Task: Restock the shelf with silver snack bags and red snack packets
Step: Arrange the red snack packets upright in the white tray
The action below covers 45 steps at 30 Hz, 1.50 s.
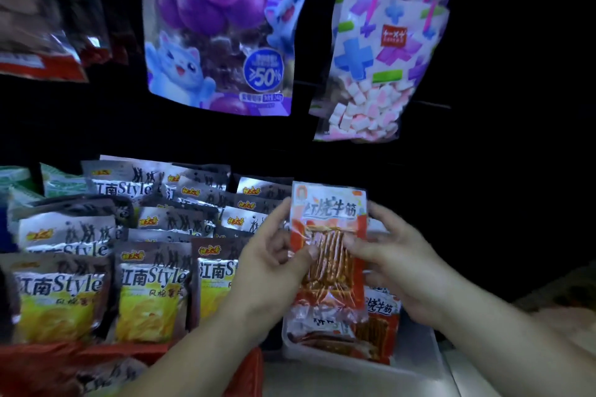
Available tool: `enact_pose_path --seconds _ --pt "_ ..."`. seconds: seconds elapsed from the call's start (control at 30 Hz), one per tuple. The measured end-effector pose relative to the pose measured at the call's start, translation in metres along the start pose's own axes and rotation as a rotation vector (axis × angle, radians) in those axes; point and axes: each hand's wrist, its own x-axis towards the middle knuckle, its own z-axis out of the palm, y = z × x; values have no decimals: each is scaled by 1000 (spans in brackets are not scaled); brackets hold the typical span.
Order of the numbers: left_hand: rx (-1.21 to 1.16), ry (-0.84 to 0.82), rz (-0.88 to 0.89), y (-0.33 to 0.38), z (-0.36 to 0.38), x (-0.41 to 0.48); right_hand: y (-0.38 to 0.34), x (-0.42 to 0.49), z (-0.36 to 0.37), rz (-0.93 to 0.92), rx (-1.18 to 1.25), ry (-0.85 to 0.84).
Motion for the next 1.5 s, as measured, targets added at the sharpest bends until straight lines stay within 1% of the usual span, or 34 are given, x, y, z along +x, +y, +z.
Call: enact_pose_path --seconds 0.07,0.17,0.3,0.37,0.43,0.5,0.53,0.6,0.67,0.77,0.87,0.93,1.0,1.03,1.07,1.1,1.13,1.17,1.2,1.23,1.27,1.3,1.33,1.4,1.43,1.47,1.5 --pt "-7 40 4 6 -3 -8 -3 -22 9 17 41 -1" --pt "19 79 6 12 -7 -19 -8 -42 19 -57 -3 97" --pt "-1 116 10 14 -6 -28 -6 -57 26 -72 48 135" --pt "-15 71 28 17 -4 -33 2 -60 29 -70 50 206" --pt "-16 -24 15 20 -4 -37 5 -59 29 -87 80 237" --pt "-24 -120 -47 19 -6 -38 4 -55 27 -124 84 244" --pt "-7 -139 -79 18 -7 -39 3 -53 24 -132 75 242" --pt "62 -153 -88 16 -11 -38 1 -49 19 -140 64 250" --pt "173 -161 -35 15 -14 -37 2 -45 14 -126 56 231" --pt "330 -187 93 22 -12 -40 3 -42 5 -97 78 75" --pt "401 -218 108 29 -12 -40 2 -45 -7 -46 73 -95" --pt "515 -252 137 27 -18 -36 5 -46 -13 -34 31 -148" --pt "644 -301 170 24 -24 -31 7 -46 -16 -38 -42 -91" --pt "723 -299 203 22 -28 -29 7 -46 -17 -52 -77 -55" --pt "806 -248 262 20 -30 -26 7 -47 -16 -66 -112 -21" --pt "871 -149 329 18 -32 -23 6 -48 -14 -86 -150 8" --pt "881 -40 372 18 -30 -21 5 -49 -11 -111 -195 33" --pt "835 26 380 22 -26 -22 4 -50 -8 -142 -237 48" --pt "722 31 333 26 -18 -24 3 -51 -5 -173 -256 44" --pt "548 2 238 30 -8 -26 3 -52 -2 -203 -258 20" --pt "350 -53 106 34 2 -29 2 -55 3 -239 -259 -25" --pt "171 -69 5 35 9 -32 0 -59 7 -270 -269 -74" --pt "69 -51 -35 33 13 -32 -1 -61 10 -284 -280 -140" --pt "-10 -9 -35 32 10 -29 -4 -64 12 -234 -218 -253" --pt "-42 -10 -34 32 8 -28 -6 -64 11 -190 -132 -248" --pt "-66 -20 -35 32 6 -27 -3 -60 7 -181 -72 -155" --pt "-96 -23 -51 34 4 -27 0 -55 3 -206 -81 -12"
